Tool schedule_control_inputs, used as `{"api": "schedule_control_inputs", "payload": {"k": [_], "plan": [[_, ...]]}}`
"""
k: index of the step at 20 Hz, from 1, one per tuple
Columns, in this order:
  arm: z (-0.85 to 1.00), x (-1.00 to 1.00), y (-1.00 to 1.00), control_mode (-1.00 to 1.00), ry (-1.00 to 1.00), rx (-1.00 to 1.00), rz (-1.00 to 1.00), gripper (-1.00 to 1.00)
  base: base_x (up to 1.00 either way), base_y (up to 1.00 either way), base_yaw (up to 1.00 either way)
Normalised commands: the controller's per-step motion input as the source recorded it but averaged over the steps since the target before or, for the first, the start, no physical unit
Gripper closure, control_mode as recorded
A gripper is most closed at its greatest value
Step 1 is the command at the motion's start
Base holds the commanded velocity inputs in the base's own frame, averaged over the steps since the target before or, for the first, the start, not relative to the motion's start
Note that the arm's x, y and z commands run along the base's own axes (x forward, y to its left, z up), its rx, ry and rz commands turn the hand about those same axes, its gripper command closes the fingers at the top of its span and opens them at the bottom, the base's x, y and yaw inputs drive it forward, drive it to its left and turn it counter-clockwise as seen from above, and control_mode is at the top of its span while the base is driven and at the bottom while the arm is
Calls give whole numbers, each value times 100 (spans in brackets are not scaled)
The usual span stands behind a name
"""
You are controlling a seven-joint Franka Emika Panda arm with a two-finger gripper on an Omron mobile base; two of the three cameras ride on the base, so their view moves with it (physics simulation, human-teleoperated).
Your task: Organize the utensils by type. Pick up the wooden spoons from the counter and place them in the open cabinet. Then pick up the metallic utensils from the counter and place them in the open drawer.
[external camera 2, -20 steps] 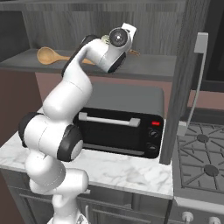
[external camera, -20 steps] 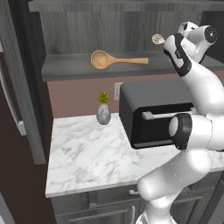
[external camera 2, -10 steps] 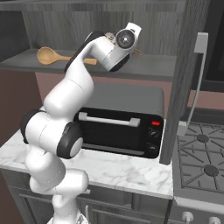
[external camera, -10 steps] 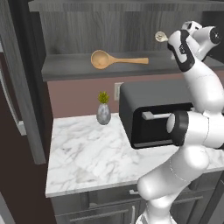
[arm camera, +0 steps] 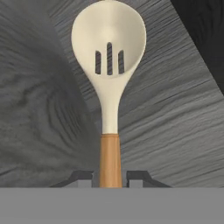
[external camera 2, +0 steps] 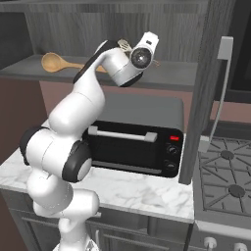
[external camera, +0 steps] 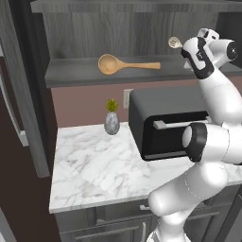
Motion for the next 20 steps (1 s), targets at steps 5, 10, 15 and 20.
{"api": "schedule_control_inputs", "payload": {"k": [5,10,15,20], "plan": [[-5,17,3,-100,4,0,0,100,0,0,0],[-13,7,4,-100,9,0,1,100,0,0,0],[-27,7,11,-100,9,0,0,-100,0,0,0],[-30,0,2,-100,1,0,0,-100,0,0,0]]}}
